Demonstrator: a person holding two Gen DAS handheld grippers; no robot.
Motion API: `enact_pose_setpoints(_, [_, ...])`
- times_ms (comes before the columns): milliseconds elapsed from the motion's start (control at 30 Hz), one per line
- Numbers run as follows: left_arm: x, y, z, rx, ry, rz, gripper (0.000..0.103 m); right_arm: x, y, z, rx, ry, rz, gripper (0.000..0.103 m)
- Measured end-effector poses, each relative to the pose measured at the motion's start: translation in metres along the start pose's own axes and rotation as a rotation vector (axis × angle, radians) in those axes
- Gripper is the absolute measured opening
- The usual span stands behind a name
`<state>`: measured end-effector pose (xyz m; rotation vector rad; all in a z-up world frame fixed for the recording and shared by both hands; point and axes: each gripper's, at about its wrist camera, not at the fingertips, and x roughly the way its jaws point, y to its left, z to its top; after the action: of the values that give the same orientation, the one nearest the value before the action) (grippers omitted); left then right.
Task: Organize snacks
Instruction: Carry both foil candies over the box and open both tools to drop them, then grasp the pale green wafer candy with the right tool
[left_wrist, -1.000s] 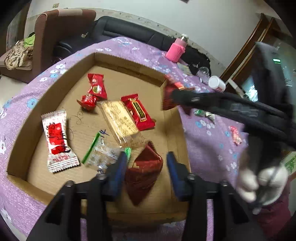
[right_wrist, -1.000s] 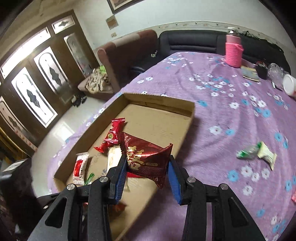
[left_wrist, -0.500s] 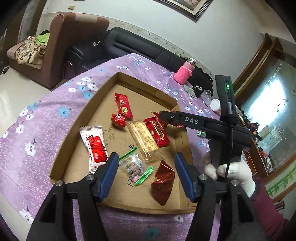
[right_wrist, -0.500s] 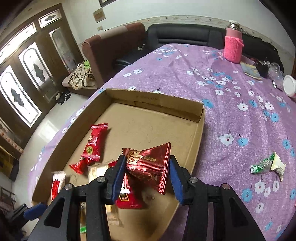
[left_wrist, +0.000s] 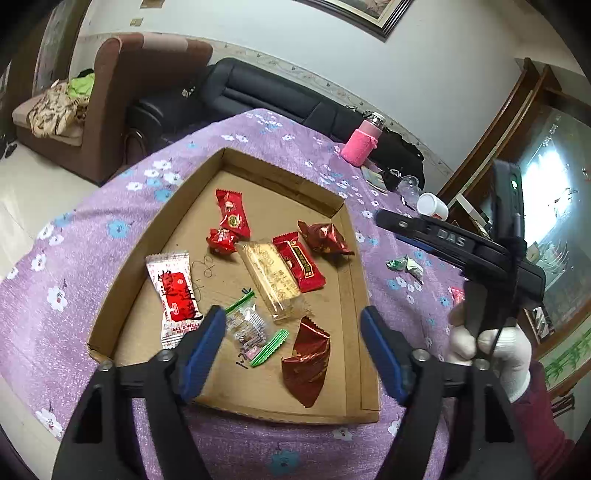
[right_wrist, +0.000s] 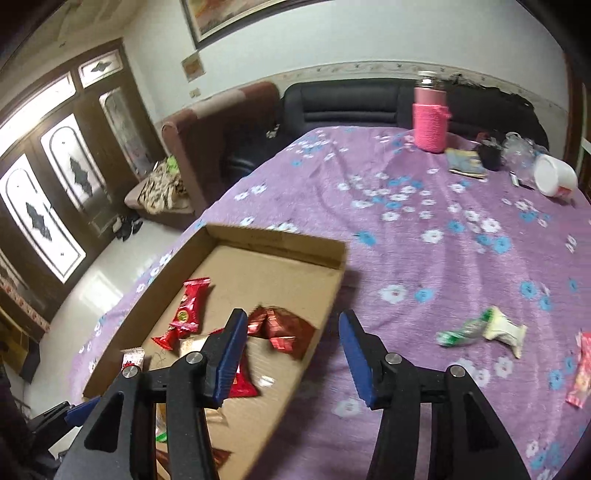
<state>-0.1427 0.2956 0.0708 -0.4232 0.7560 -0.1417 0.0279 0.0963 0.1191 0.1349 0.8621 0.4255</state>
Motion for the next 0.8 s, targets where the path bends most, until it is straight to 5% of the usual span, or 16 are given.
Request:
enact_pose_setpoints(467, [-0.012,-0.062,-0.012,0.176,-0.018,-0.173,0.082,-0.091,-0.178,-0.02,0.26,-0.102,-0.235,0.057])
enact_pose_setpoints(800, [-0.002,-0.085,-0.023,0.196,0.033,-0.172,0.082,-0.008,-0.184,-0.006,0.262,0.029,-0.119,0.057])
